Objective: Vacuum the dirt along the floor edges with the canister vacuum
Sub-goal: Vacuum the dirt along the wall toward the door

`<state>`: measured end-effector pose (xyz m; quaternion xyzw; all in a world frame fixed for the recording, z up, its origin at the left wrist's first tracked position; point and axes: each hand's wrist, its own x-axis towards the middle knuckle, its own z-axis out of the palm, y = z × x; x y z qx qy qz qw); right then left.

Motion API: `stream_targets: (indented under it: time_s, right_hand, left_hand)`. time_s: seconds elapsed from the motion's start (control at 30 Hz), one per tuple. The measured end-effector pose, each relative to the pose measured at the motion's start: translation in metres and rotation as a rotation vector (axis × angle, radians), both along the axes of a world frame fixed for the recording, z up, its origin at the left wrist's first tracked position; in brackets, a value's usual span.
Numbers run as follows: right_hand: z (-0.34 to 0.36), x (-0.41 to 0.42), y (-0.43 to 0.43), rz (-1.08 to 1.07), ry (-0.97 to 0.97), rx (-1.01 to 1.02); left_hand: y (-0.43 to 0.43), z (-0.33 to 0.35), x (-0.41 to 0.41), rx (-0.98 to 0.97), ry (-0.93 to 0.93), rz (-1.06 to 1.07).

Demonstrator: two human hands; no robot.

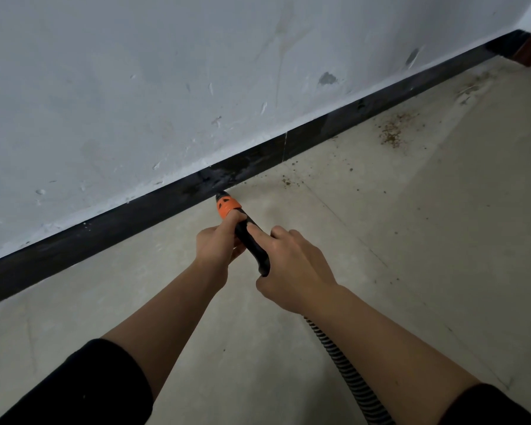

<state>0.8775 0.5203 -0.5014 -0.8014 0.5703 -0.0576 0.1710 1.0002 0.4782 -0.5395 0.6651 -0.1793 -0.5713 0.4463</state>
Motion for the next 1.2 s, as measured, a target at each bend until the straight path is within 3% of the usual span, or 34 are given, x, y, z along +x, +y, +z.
stream_targets:
  time_s: [1.2]
  right_hand:
    - [-0.011, -0.059, -0.024, -0.188, -0.007, -0.034]
  left_hand:
    - [-0.046, -0.003, -0.069, -0.026, 0.03, -0.187]
